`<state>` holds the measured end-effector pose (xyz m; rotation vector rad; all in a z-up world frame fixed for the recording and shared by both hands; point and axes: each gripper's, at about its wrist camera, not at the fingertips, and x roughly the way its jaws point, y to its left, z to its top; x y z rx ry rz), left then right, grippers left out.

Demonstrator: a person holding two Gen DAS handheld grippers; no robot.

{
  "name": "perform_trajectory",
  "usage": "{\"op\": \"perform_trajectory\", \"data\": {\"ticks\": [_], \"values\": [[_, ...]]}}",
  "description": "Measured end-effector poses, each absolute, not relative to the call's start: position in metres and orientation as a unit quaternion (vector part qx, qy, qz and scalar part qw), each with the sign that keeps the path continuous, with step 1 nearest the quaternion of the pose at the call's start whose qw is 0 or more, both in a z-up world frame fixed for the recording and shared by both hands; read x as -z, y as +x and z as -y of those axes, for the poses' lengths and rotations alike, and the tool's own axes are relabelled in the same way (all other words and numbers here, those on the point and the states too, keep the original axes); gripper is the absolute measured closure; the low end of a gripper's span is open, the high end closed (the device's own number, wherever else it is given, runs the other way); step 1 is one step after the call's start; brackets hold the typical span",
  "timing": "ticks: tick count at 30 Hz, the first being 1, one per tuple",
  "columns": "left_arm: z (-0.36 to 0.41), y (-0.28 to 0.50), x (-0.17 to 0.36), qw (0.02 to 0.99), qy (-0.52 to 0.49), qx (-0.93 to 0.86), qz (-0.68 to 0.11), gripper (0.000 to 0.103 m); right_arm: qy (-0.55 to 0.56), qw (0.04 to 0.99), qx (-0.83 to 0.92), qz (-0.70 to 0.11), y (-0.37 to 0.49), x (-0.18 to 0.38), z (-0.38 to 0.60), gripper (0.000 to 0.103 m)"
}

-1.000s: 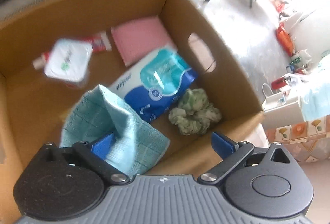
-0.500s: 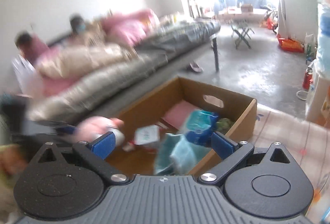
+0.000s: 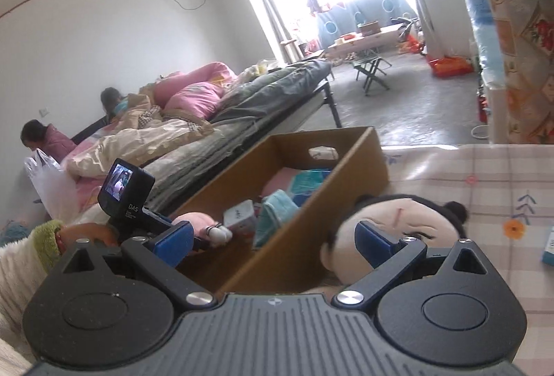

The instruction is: Organize soft objects

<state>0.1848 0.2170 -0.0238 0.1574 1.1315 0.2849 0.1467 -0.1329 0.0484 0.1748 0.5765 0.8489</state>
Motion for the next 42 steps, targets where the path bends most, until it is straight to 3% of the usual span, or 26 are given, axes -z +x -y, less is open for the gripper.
{"op": "perform_trajectory", "data": {"ticks": [10, 22, 30, 42], "values": [[-0.211, 0.182, 0.028, 0.831, 0.088, -0.14, -0.532, 0.01, 0.076, 0.873, -0.396, -0.274, 0.139, -0.037, 0.142, 0.002], [-0.209, 0.162, -0.003, 0.86, 0.062, -0.126, -0.491, 0.005, 0.117, 0.873, -0.39, -0.27, 0.134, -0.037, 0.158, 0.002], [-0.185, 0.123, -0.042, 0.902, 0.025, -0.097, -0.419, 0.004, 0.166, 0.89, -0.342, -0.252, 0.111, -0.033, 0.199, 0.001], [-0.085, 0.068, -0.077, 0.949, 0.009, 0.044, -0.311, 0.003, 0.239, 0.907, -0.218, -0.269, 0.077, 0.014, 0.274, 0.001]]}}
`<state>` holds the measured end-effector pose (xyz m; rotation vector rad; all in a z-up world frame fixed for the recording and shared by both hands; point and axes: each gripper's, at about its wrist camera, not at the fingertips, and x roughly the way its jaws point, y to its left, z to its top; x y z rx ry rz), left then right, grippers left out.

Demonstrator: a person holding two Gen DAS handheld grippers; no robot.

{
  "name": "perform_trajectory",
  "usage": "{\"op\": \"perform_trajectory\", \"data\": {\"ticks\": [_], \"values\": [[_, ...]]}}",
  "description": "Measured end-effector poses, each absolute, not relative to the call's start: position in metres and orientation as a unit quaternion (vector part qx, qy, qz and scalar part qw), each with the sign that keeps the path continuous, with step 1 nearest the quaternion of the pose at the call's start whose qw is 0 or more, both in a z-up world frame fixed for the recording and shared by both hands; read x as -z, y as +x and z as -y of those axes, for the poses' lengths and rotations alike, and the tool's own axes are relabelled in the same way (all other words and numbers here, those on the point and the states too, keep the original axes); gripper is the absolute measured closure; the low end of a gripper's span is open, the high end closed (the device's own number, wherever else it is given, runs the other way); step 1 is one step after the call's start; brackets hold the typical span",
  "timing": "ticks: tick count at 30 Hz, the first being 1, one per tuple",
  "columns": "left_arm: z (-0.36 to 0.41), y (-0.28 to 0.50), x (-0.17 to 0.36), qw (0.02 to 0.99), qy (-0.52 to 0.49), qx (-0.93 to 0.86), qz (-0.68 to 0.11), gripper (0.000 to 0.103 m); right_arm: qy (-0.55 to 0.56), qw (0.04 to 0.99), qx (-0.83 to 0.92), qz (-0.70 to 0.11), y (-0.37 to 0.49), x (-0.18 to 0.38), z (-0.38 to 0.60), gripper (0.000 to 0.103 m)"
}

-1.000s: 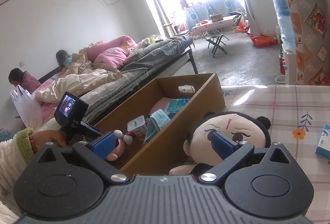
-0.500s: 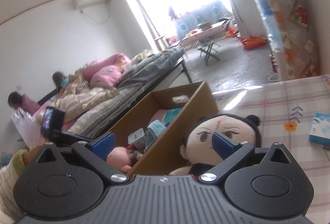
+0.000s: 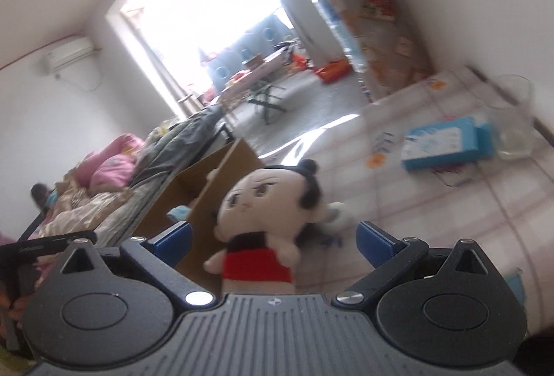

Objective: Organize soft objects
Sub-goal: 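Move both grippers back to the table toward the blue bandage box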

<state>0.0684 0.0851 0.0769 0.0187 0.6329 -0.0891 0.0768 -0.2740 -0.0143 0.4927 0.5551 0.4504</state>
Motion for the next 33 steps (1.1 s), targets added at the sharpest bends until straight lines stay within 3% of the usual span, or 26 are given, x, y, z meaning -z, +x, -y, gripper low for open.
{"op": "perform_trajectory", "data": {"ticks": [8, 13, 18, 33], "values": [[-0.001, 0.092, -0.068, 0.938, -0.027, 0.145, -0.313, 0.003, 0.262, 0.926, -0.13, -0.238, 0.07, 0.036, 0.316, 0.006], [0.055, 0.133, -0.06, 0.923, -0.045, 0.197, -0.326, 0.004, 0.271, 0.93, -0.101, -0.228, 0.079, 0.049, 0.335, 0.025], [0.107, 0.203, -0.038, 0.895, -0.073, 0.21, -0.386, 0.008, 0.264, 0.936, -0.081, -0.218, 0.095, 0.062, 0.347, 0.036], [0.177, 0.348, 0.056, 0.837, -0.153, 0.155, -0.502, 0.033, 0.187, 0.95, -0.063, -0.243, 0.19, 0.08, 0.351, 0.038]]}}
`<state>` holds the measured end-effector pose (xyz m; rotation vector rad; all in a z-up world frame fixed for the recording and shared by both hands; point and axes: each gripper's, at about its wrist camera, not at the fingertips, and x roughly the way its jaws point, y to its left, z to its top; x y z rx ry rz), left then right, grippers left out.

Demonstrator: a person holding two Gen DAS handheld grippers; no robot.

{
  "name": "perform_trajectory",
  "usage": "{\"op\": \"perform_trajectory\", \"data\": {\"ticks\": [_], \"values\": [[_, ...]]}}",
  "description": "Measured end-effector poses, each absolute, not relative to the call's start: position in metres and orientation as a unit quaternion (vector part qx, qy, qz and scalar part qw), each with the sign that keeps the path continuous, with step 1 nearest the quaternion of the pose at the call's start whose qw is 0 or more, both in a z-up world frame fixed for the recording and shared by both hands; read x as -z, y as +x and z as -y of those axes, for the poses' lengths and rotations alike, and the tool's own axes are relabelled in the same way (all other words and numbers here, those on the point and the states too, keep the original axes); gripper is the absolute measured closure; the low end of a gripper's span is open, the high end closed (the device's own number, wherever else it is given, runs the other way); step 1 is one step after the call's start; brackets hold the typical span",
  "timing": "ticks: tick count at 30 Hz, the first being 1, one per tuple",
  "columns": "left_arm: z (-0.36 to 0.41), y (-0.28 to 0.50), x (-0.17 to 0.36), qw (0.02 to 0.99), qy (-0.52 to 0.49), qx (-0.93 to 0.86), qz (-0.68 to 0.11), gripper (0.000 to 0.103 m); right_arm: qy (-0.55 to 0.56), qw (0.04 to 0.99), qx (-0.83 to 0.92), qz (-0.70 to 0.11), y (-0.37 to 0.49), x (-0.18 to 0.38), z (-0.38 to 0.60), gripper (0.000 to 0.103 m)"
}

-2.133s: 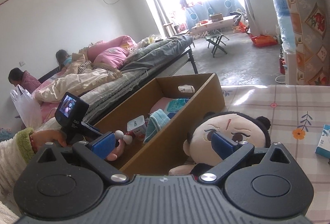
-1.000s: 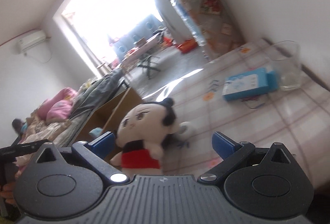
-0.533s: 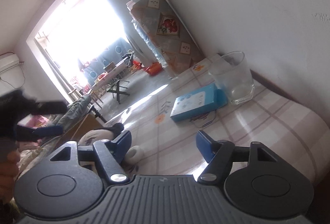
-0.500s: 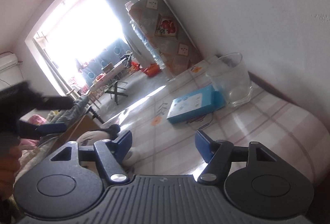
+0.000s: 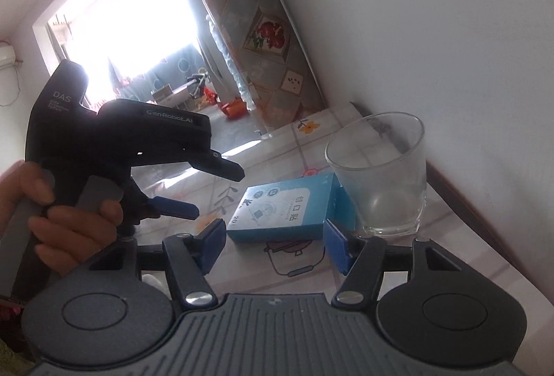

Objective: Organize soft objects
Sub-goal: 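Move both grippers back to the table toward the blue bandage box, then grasp the blue bandage box with the left gripper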

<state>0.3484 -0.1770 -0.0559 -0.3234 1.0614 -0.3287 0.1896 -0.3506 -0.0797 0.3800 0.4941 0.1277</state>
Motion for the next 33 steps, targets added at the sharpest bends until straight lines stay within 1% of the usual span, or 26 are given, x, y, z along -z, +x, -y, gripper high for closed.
{"op": "perform_trajectory", "data": {"ticks": [4, 6, 11, 18, 22, 27, 29, 31, 32, 33], "values": [[0.185, 0.363, 0.067, 0.827, -0.169, 0.162, -0.511, 0.037, 0.178, 0.948, -0.054, -0.259, 0.204, 0.087, 0.346, 0.038], [0.188, 0.368, 0.072, 0.823, -0.17, 0.165, -0.517, 0.041, 0.177, 0.946, -0.055, -0.264, 0.208, 0.088, 0.344, 0.038], [0.188, 0.376, 0.081, 0.81, -0.182, 0.167, -0.532, 0.045, 0.161, 0.946, -0.045, -0.278, 0.223, 0.088, 0.337, 0.037], [0.188, 0.372, 0.082, 0.802, -0.182, 0.176, -0.541, 0.046, 0.176, 0.932, -0.073, -0.308, 0.235, 0.098, 0.337, 0.036], [0.185, 0.36, 0.083, 0.795, -0.18, 0.183, -0.549, 0.046, 0.186, 0.93, -0.086, -0.304, 0.227, 0.094, 0.338, 0.036], [0.175, 0.333, 0.079, 0.782, -0.169, 0.207, -0.563, 0.047, 0.207, 0.918, -0.102, -0.324, 0.205, 0.099, 0.344, 0.036], [0.171, 0.321, 0.071, 0.793, -0.153, 0.217, -0.548, 0.046, 0.21, 0.916, -0.101, -0.328, 0.192, 0.102, 0.349, 0.036], [0.172, 0.311, 0.057, 0.819, -0.115, 0.225, -0.515, 0.044, 0.214, 0.917, -0.096, -0.322, 0.178, 0.101, 0.354, 0.036], [0.175, 0.308, 0.051, 0.832, -0.091, 0.229, -0.497, 0.04, 0.215, 0.919, -0.09, -0.318, 0.172, 0.1, 0.359, 0.036], [0.18, 0.304, 0.044, 0.846, -0.059, 0.231, -0.478, 0.031, 0.216, 0.921, -0.083, -0.312, 0.165, 0.098, 0.363, 0.036]]}}
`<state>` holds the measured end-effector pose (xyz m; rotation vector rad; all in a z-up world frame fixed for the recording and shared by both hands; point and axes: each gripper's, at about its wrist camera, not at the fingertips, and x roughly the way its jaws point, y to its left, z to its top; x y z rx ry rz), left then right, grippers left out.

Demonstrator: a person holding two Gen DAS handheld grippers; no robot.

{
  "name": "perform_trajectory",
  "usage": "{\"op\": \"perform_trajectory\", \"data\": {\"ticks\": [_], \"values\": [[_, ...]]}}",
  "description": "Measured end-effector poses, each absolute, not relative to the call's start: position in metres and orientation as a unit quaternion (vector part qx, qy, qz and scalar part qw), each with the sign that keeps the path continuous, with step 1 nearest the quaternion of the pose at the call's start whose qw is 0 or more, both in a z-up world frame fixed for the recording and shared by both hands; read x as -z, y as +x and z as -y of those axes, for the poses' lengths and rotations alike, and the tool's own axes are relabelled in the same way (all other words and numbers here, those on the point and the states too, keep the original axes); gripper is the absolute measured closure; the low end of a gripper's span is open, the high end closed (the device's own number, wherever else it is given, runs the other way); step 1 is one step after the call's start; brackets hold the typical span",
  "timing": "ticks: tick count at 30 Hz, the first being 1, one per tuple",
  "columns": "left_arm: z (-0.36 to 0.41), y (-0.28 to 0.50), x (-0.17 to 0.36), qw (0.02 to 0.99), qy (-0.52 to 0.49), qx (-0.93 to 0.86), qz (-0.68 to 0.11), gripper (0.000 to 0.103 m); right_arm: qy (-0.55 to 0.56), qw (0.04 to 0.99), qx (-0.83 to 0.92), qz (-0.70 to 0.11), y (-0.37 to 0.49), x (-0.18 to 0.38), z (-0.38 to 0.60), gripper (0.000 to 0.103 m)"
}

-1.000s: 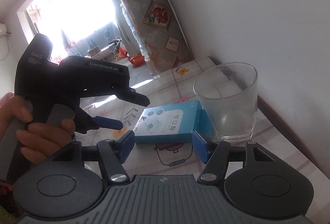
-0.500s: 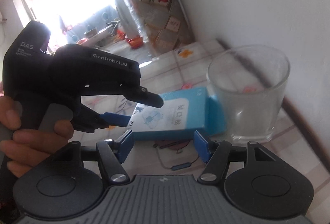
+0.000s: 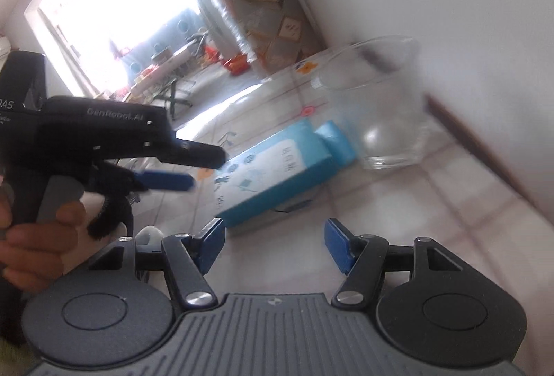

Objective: Organize soft objects
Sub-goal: 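Grasp the blue bandage box with the left gripper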

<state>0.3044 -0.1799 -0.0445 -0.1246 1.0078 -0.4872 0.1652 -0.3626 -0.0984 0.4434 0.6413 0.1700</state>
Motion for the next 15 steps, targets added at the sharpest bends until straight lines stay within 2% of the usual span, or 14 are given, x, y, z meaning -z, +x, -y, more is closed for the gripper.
{"op": "perform_trajectory", "data": {"ticks": [2, 6, 10, 15], "values": [[0.192, 0.298, 0.037, 0.863, 0.011, 0.242, -0.443, 0.017, 0.22, 0.925, -0.072, -0.301, 0.153, 0.096, 0.371, 0.036], [0.227, 0.291, 0.042, 0.868, 0.144, 0.264, -0.394, 0.008, 0.237, 0.925, -0.066, -0.29, 0.143, 0.097, 0.386, 0.036], [0.247, 0.297, 0.061, 0.845, 0.187, 0.289, -0.408, 0.008, 0.246, 0.926, -0.069, -0.279, 0.141, 0.095, 0.392, 0.035], [0.252, 0.304, 0.077, 0.838, 0.176, 0.283, -0.432, 0.008, 0.256, 0.925, -0.073, -0.272, 0.134, 0.096, 0.397, 0.035]]}}
